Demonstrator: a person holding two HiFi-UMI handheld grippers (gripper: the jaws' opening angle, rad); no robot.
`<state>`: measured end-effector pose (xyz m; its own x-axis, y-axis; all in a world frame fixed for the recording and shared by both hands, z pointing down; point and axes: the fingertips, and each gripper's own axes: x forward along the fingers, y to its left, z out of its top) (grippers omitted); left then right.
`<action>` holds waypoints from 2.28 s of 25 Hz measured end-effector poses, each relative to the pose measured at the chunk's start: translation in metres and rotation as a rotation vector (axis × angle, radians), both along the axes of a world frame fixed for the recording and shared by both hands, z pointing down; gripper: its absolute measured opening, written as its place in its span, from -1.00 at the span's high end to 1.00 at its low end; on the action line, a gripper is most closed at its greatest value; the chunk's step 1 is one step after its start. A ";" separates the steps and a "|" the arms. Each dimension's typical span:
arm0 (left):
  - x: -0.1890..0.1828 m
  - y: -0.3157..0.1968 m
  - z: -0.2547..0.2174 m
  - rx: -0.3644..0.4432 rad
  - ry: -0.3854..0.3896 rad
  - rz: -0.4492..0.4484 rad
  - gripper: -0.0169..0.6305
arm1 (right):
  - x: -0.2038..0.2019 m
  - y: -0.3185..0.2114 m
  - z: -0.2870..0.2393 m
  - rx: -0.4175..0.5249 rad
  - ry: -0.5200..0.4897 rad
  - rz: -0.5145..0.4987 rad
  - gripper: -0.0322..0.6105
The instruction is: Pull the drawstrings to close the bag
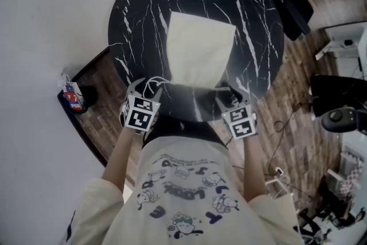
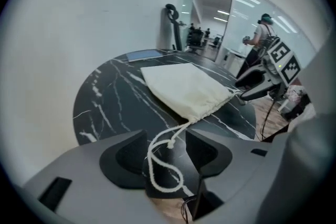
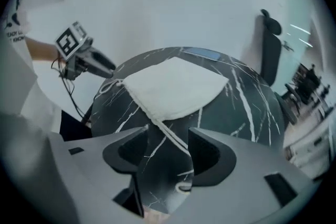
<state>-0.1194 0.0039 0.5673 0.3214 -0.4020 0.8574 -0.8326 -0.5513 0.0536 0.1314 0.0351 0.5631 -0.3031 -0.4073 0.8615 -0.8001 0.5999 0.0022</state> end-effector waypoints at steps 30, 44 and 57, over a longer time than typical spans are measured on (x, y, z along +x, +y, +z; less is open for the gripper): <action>0.059 0.004 0.048 -0.151 -0.242 0.482 0.79 | -0.022 0.000 0.043 -0.163 0.225 -0.278 0.81; 0.058 -0.005 0.019 -0.252 0.217 -0.347 0.81 | -0.007 -0.022 0.006 -0.068 -0.236 0.610 0.82; 0.055 -0.007 0.006 -0.185 0.260 -0.476 0.81 | 0.005 -0.022 -0.007 -0.054 -0.384 0.841 0.82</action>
<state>-0.0647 -0.0034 0.5728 0.3512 -0.4048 0.8443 -0.9334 -0.0806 0.3496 0.1365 0.0131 0.5557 -0.1948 -0.5849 0.7874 -0.9124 -0.1866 -0.3643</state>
